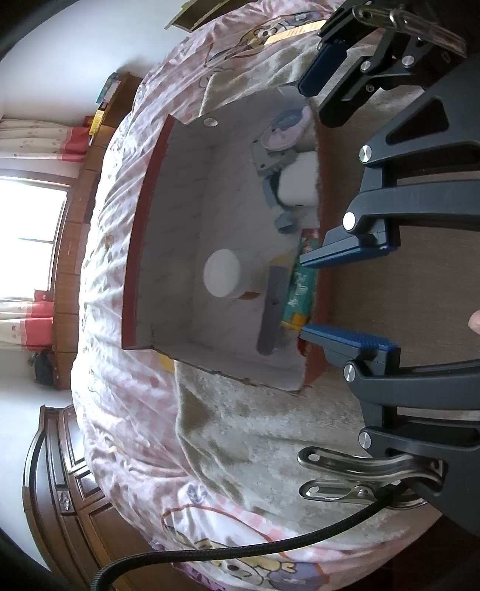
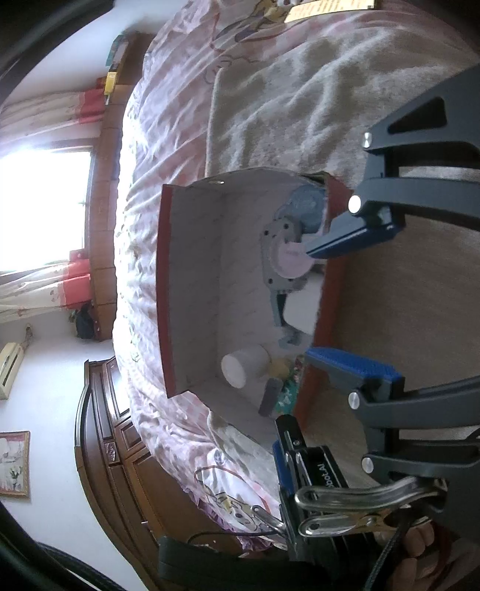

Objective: Organize rigid objects
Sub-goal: 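Open the left gripper releasing the hook while right releases the pink disc into the box, then withdraw both open grippers back from the box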

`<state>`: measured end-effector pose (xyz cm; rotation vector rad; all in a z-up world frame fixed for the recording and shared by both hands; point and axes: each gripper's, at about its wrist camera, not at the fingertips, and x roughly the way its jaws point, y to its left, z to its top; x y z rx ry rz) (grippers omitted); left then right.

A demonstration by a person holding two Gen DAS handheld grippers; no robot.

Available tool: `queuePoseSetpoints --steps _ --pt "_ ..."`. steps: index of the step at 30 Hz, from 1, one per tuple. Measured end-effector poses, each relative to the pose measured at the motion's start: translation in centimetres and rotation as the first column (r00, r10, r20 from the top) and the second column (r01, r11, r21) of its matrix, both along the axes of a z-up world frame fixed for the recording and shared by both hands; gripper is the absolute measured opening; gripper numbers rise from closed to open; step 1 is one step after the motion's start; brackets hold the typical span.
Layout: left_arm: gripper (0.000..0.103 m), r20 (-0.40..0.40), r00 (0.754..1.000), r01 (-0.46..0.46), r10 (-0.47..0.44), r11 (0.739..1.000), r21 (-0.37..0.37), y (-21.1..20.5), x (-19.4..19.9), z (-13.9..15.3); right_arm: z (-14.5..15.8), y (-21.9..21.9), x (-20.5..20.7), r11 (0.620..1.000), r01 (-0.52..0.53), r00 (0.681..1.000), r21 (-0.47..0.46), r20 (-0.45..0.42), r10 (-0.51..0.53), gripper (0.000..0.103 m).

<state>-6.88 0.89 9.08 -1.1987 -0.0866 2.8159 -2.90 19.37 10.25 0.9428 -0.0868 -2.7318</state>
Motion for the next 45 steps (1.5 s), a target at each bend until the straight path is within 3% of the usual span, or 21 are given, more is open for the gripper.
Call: queuePoseSetpoints --steps 34,45 --pt "0.033 0.132 0.991 0.029 -0.024 0.999 -0.034 1.3 2.9 -5.2 -6.5 1.3 1.8 0.995 0.091 0.98 -0.037 0.179 -0.083 0.053" --pt "0.033 0.144 0.989 0.029 -0.024 0.999 -0.033 1.4 2.9 -5.9 -6.8 0.7 1.8 0.996 0.093 0.982 -0.015 0.166 -0.089 0.056"
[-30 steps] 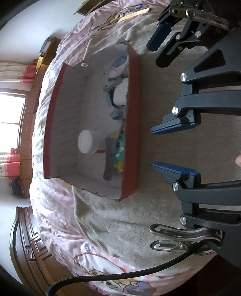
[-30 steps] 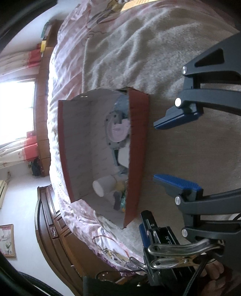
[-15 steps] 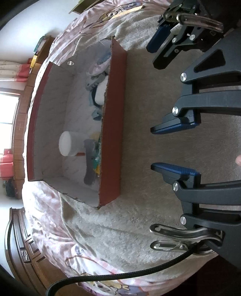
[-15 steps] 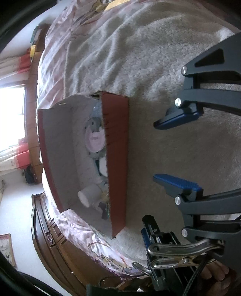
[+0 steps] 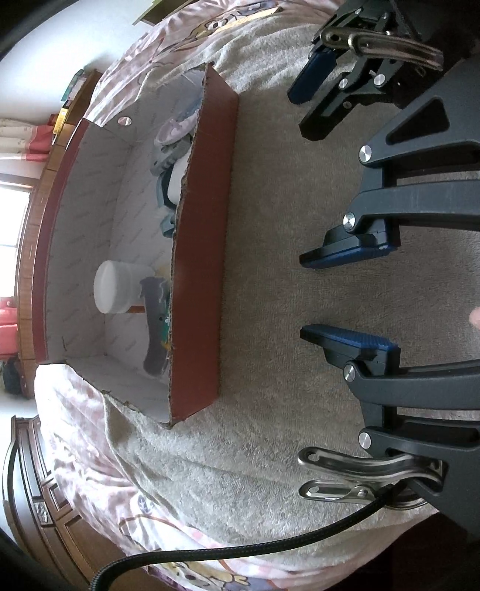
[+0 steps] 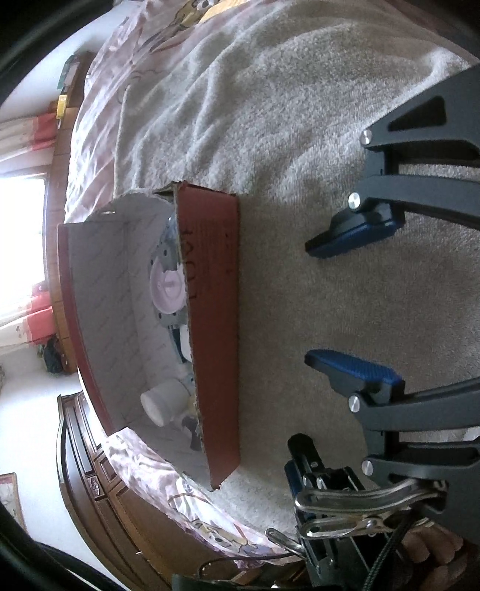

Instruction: Organize rigid objects

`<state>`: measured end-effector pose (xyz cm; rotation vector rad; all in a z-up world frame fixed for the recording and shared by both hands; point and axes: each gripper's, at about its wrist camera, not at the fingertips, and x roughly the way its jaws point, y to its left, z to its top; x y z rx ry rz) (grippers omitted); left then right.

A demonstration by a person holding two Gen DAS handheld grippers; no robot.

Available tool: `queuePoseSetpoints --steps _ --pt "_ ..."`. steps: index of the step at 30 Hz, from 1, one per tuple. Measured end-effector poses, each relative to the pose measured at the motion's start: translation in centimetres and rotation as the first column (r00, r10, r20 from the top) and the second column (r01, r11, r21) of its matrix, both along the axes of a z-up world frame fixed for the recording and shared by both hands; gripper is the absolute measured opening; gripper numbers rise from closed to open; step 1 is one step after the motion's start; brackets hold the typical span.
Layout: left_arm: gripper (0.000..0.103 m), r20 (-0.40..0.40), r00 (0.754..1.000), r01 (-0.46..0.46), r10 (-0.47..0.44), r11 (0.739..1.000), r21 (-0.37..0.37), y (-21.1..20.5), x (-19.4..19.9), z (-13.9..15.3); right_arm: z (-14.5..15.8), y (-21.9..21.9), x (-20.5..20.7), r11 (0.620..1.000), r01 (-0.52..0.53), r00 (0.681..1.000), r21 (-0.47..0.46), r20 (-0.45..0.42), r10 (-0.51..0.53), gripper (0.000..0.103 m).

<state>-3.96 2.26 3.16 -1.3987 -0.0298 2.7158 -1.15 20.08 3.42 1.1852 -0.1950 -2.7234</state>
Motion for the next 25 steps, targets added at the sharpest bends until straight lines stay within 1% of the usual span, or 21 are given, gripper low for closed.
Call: queuePoseSetpoints --steps 17,25 --pt "0.033 -0.001 1.0 -0.01 0.01 1.0 0.01 -0.19 -0.08 0.03 -0.13 -0.26 0.13 1.0 -0.009 1.0 0.012 -0.021 0.009 0.06" --pt "0.033 -0.003 1.0 -0.009 0.009 1.0 0.0 -0.18 -0.02 -0.05 -0.15 -0.29 0.13 1.0 -0.009 1.0 0.014 -0.025 0.01 0.061"
